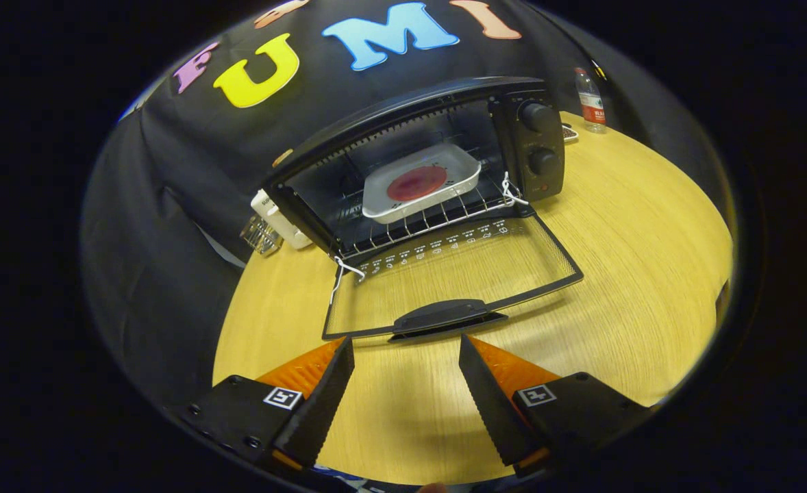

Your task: Open the toaster oven, put the food inside, and close the toaster oven door.

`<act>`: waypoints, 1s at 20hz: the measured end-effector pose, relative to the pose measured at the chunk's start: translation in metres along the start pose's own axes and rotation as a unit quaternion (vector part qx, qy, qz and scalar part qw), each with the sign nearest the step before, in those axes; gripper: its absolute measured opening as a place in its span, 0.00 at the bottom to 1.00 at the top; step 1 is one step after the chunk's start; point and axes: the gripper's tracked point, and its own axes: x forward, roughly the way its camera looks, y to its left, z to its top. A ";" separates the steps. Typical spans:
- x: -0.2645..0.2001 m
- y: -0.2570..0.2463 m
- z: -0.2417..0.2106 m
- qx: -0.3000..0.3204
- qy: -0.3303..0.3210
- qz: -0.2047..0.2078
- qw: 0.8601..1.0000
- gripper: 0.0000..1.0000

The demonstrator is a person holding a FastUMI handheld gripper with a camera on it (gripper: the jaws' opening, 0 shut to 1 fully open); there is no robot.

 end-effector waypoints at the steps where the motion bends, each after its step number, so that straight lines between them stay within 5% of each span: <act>1: 0.003 -0.004 -0.002 -0.017 0.006 -0.013 1.000 0.98; 8: 0.019 -0.029 -0.014 -0.107 0.054 -0.076 0.990 0.98; 20: 0.035 -0.037 -0.006 -0.122 0.049 -0.122 0.984 0.98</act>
